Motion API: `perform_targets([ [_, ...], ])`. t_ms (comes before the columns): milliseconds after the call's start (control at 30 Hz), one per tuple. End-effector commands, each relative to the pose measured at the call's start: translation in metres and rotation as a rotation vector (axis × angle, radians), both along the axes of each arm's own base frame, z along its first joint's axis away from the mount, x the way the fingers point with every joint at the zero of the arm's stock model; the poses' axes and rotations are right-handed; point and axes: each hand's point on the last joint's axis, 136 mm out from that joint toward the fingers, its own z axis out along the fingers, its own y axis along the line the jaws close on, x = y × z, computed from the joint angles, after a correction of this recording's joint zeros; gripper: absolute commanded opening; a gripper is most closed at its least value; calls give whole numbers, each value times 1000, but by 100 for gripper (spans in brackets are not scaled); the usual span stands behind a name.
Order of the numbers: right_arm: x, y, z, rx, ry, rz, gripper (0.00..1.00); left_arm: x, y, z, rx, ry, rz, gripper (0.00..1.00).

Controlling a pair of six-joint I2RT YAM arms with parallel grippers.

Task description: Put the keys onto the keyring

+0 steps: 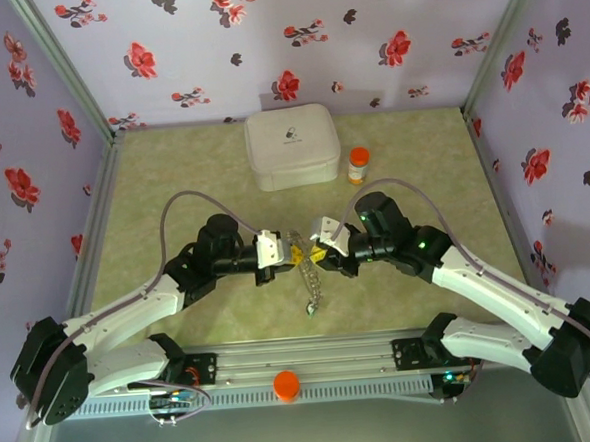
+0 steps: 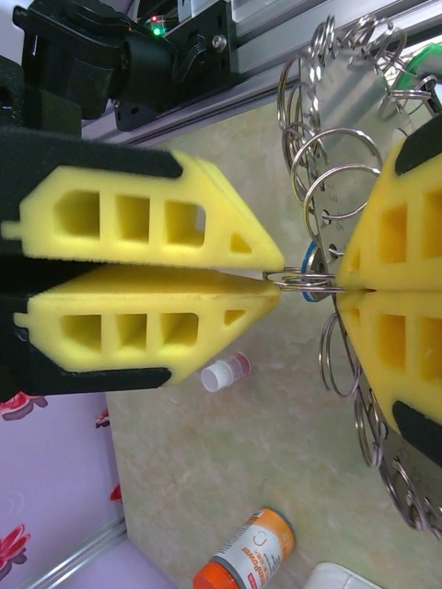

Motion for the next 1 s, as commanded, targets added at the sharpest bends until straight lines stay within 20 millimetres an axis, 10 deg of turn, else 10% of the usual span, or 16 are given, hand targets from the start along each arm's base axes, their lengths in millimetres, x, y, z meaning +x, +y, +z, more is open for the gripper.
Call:
perform_targets([
  [0,1,1,8,30,-11,-8,8,-1,-3,22,-68,-44,-7,0],
  [500,15,0,-19,-90,24,-46,1,-8,-4,57,-161,-66,-42,0],
  [967,0,2,17,60,-51,14,23,-7,-5,40,-122,-50,-42,0],
])
